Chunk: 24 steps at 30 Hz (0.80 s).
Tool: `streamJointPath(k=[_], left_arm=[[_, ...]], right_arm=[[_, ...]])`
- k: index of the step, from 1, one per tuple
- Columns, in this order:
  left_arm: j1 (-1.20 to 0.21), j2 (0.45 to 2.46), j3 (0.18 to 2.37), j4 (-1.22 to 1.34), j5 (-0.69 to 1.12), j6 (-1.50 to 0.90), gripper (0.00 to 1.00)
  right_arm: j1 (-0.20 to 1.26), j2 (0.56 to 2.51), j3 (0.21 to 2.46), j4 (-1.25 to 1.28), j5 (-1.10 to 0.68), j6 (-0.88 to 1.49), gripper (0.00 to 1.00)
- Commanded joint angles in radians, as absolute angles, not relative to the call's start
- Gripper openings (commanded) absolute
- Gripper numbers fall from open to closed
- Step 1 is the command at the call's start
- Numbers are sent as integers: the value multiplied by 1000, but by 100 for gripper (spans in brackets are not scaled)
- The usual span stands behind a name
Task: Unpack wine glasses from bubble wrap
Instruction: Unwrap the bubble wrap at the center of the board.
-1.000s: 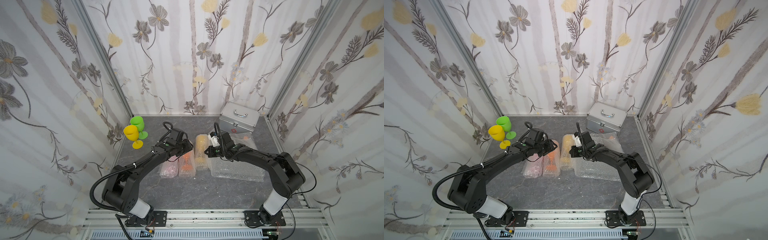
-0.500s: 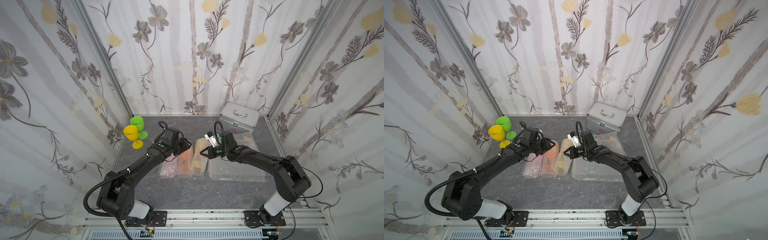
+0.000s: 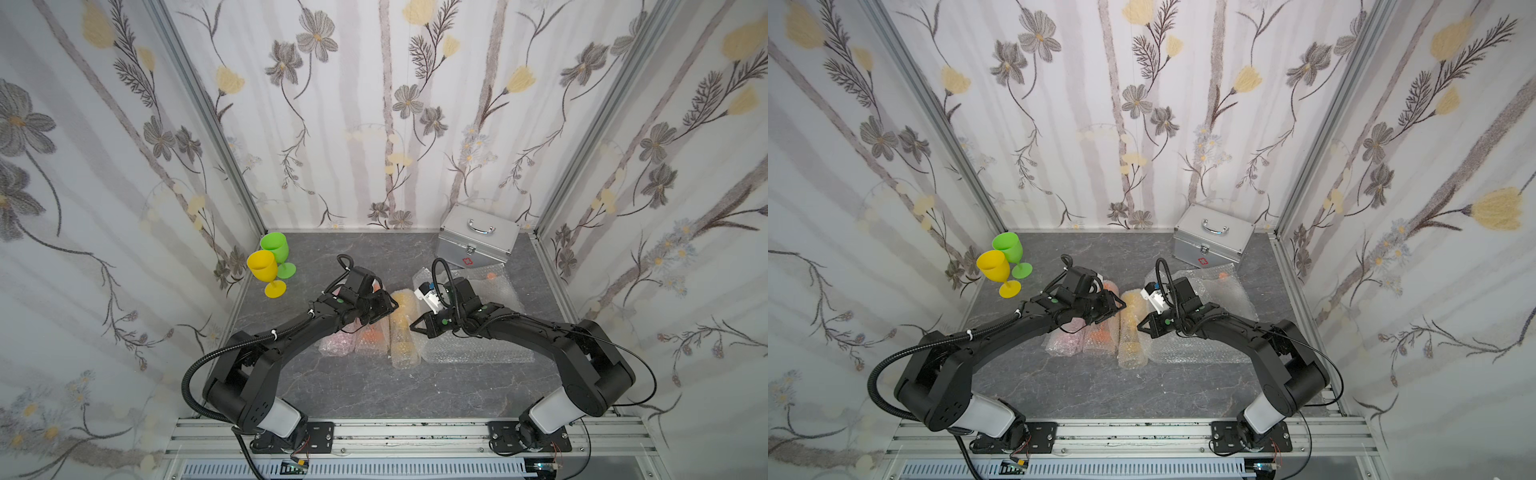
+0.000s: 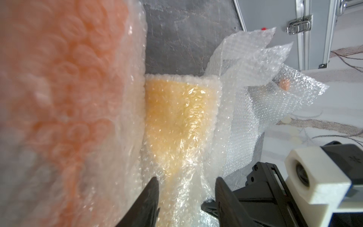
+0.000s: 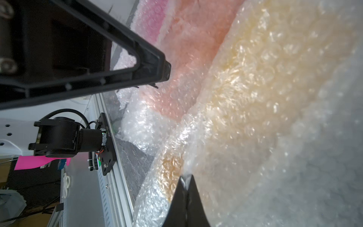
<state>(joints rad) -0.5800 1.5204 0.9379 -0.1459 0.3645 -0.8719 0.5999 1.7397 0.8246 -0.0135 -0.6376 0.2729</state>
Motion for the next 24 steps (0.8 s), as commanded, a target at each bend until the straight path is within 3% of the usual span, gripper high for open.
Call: streamJointPath(k=[1,13,20,24], left_arm=[[-611,1546,936,-73,360,-917,48],[-680,1580,912,-90,309,-927,48],[-681,1586,868,-84,314,-920,60],[-681,1626,856,-33,347,-933,61]], right_arm=[[599,1727,793,7,-567,289,3],[588,1678,721,40,-517,308,5],[588,1672,721,39,-518,308,5],[589,1667,724,36,-520,308,6]])
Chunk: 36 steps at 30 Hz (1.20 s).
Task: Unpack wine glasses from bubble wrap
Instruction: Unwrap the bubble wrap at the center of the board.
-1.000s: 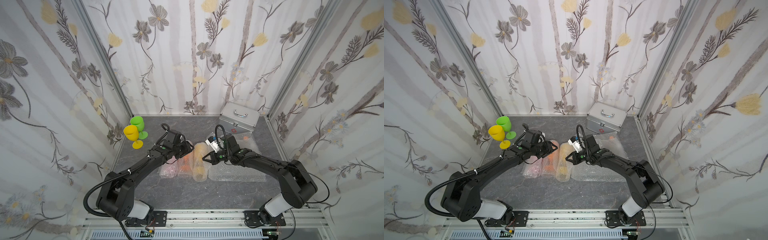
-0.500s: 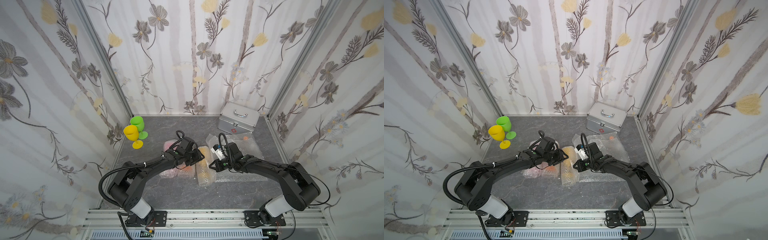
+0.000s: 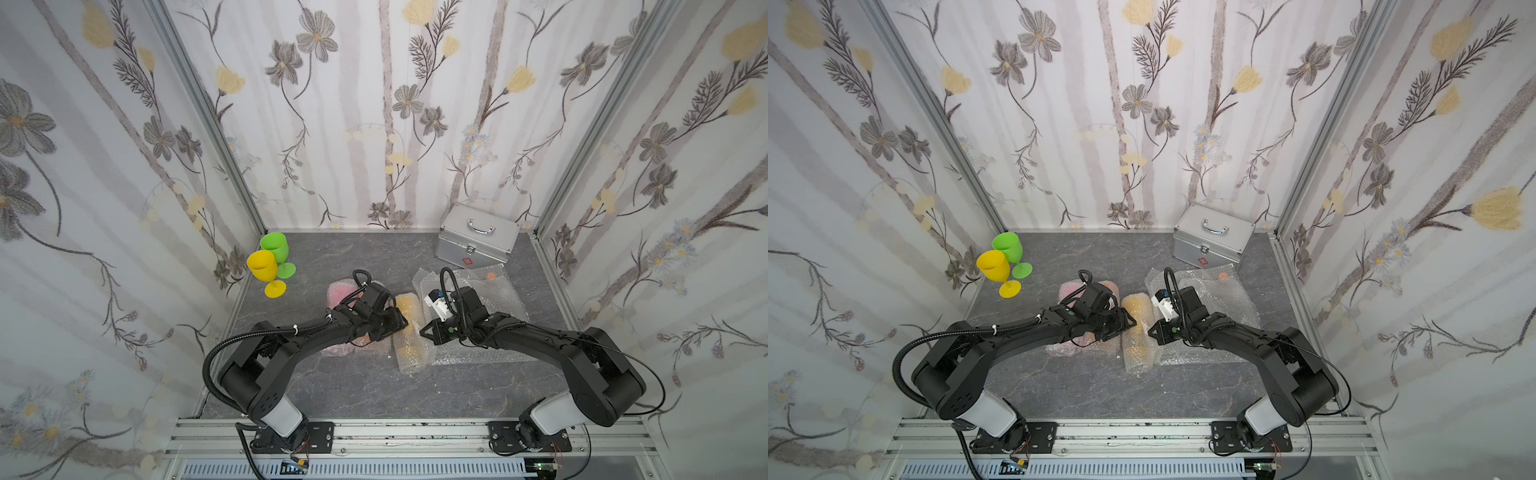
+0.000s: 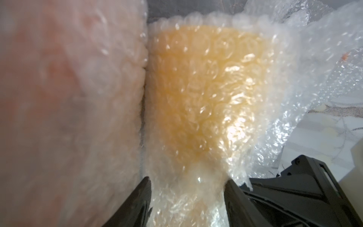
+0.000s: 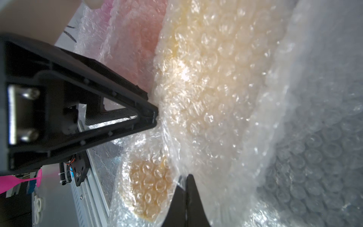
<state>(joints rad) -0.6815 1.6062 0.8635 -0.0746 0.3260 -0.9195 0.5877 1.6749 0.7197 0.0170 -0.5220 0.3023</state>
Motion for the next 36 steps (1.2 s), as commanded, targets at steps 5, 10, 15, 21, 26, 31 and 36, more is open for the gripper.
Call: streamJointPath(k=[5,10,15,21,26,31,36], left_arm=[[-682,1651,848,18,363,-954,57],[-683,1640,848,8,350,-947,48],[-684,1628,854,8,340,-945,37],[-692,1626,878,1,340,-935,26],[-698,1614,896,-25,324,-922,22],[-700,1602,903,-28,321,-917,21],[-701,1601,911,-33,319,-914,20]], right_arm=[[590,1644,726,31,-513,308,10],[589,1609,739,-7,-463,284,17],[611,1563,822,-97,-319,232,25],[682,1560,885,-106,-197,195,36],[698,1630,922,-96,-136,194,37],[719,1683,946,-84,-121,190,41],[734,1711,957,-93,-112,189,41]])
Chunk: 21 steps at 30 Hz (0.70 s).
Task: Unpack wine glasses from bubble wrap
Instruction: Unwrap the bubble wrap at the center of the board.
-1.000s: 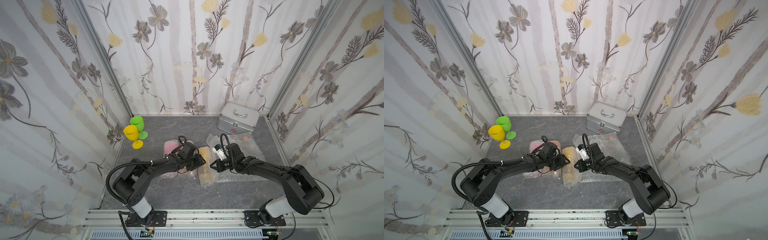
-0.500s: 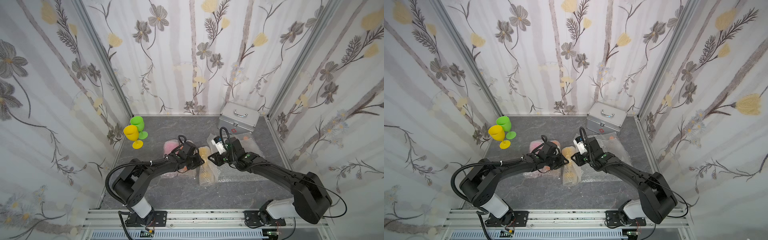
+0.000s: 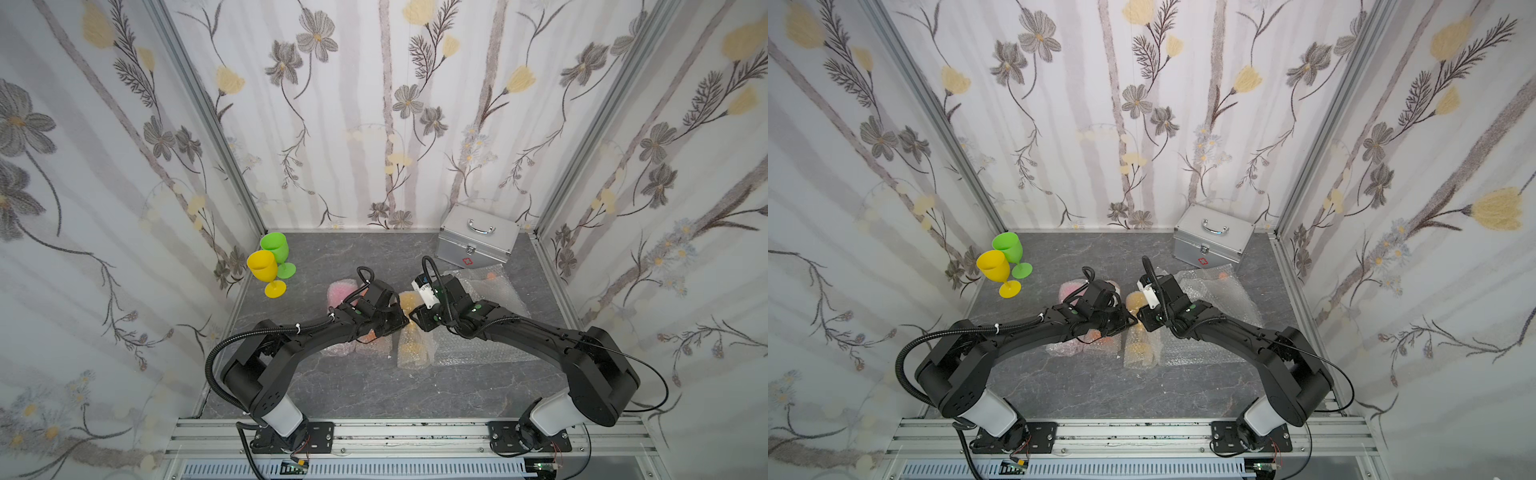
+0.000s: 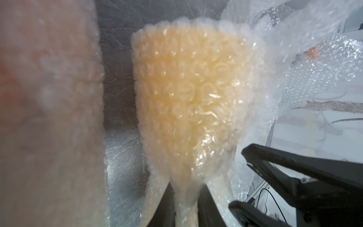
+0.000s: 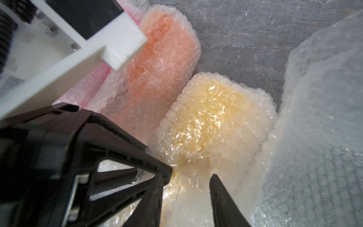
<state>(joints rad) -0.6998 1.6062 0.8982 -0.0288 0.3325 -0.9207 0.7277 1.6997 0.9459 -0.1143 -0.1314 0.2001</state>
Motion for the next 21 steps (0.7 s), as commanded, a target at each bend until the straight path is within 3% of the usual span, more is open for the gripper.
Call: streamJointPath(k=[1,11,21], left_arm=[[-701,1602,913,-33,319,-914,20],[-703,1608,930,-40,325,-908,18],[-703,1606,930,-41,327,-903,12]], right_arm=[[737,1715,957,-98,-107,186,42],[746,1761,968,-129,-21,190,44],[738,1774,984,-131,18,210,34]])
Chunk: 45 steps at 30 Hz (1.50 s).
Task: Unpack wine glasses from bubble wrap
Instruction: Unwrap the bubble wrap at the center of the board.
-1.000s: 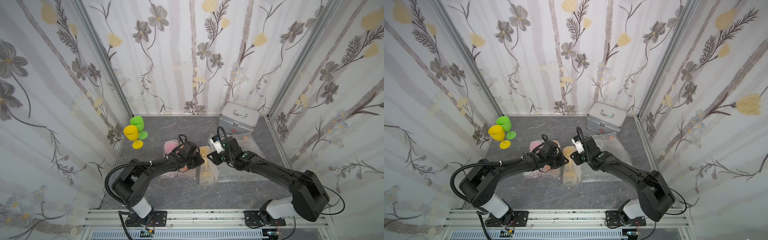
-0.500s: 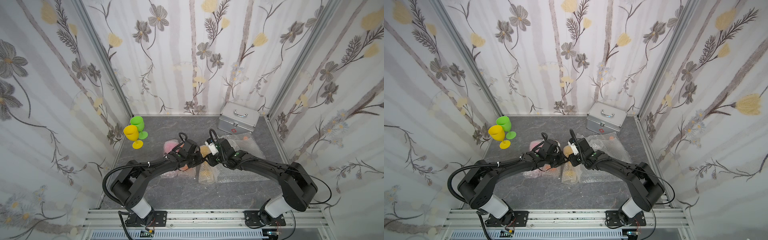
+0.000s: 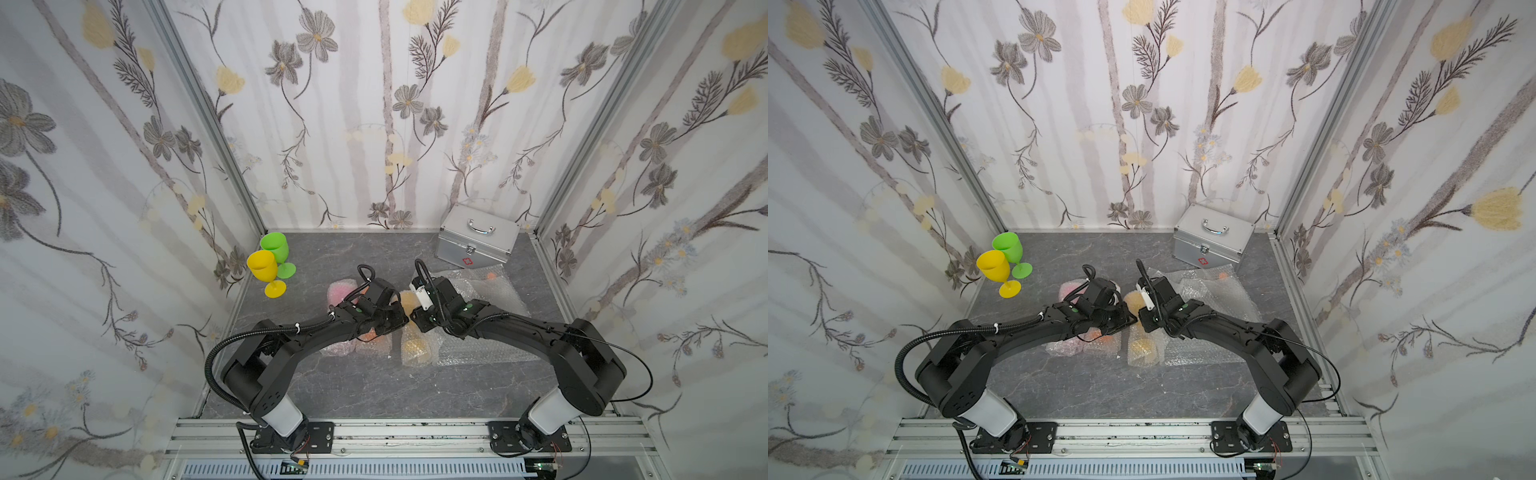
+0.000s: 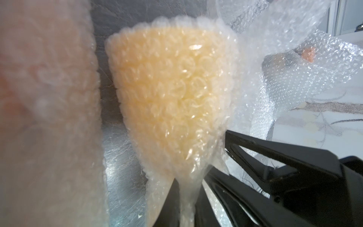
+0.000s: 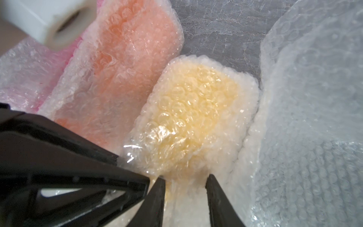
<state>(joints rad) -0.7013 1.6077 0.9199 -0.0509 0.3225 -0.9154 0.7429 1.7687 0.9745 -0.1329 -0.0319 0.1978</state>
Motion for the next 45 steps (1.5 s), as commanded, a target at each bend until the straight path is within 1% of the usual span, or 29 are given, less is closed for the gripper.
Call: streamJointPath(k=[1,6,11,20,36,41,45], left_arm=[[-703,1608,930,-41,326,-904,12],[-703,1611,929,-41,330,-902,11],[-704,1611,929,-41,330,-900,11],[-704,1607,921,-43,322,-897,11],[-704,1577,875,-37,287,-906,11],[-700,1557,855,-41,276,-912,18],[-688,1528,845,-74,265,-909,29]], right_arm=[[737,1772,985,-130,21,213,34],[722,1764,981,-116,30,238,33],[710,1752,980,-88,-10,260,29],[694,1752,970,-61,-54,300,26],[651,1729,913,-2,-154,354,6],[645,1714,896,13,-188,359,0],[638,1678,871,45,-255,357,0]])
